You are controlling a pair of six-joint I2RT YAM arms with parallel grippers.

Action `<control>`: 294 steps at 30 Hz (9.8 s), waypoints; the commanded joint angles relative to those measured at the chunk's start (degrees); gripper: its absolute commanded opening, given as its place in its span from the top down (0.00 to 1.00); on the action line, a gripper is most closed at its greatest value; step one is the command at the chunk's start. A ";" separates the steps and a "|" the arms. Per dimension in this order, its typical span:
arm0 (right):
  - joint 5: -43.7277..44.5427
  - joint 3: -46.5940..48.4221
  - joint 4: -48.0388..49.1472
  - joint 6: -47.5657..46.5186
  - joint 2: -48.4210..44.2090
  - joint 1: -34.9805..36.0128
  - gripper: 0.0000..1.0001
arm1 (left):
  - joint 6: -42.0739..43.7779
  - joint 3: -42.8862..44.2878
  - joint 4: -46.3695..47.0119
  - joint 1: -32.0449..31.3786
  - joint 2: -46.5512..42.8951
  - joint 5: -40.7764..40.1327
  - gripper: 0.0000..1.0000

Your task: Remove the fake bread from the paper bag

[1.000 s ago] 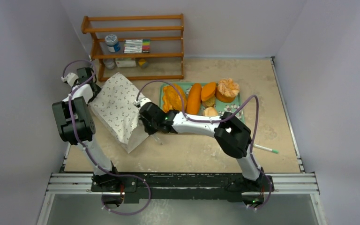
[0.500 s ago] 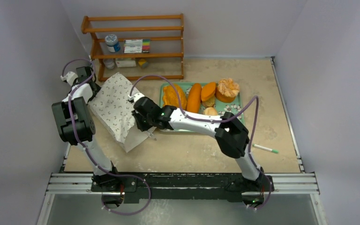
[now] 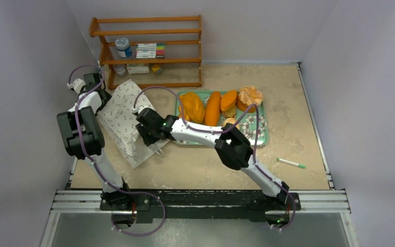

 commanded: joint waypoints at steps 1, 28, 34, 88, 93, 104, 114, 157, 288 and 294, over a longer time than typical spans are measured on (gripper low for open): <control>0.31 7.29 -1.49 0.78 1.24 -0.66 0.59 | 1.24 1.60 -0.66 -0.27 -2.11 1.20 0.18; -7.90 31.66 -2.02 1.54 16.93 -4.25 0.55 | 2.19 -1.73 2.40 -2.37 -1.78 10.67 0.19; -8.55 31.67 -1.64 1.27 16.96 -4.27 0.55 | 4.65 0.04 0.90 -4.04 1.69 16.66 0.20; -2.17 -32.27 6.31 -1.33 -26.56 -5.38 1.00 | -2.48 1.91 -2.44 -1.93 -5.90 6.41 0.16; -1.82 -38.51 6.52 -1.39 -32.68 -5.41 1.00 | -1.33 3.00 -2.77 1.15 -5.37 8.01 0.16; -5.62 -34.65 6.90 -3.12 -30.93 -5.29 0.96 | -2.56 0.86 -0.23 2.19 -6.81 13.53 0.12; -6.10 -21.35 5.56 -3.82 -18.30 -5.70 0.78 | -6.16 -3.64 3.92 2.19 -14.82 16.29 0.03; -13.34 -20.36 39.30 -10.03 -14.83 -8.82 0.77 | -3.55 4.05 0.66 5.01 -1.69 -9.47 0.05; 14.97 -28.22 43.51 -4.12 -12.87 4.50 0.52 | -4.22 -4.23 0.07 5.09 -9.04 8.15 0.11; 12.70 -29.04 44.21 -4.81 -11.70 4.98 0.45 | -4.15 -4.23 -0.14 5.09 -9.48 8.20 0.11</control>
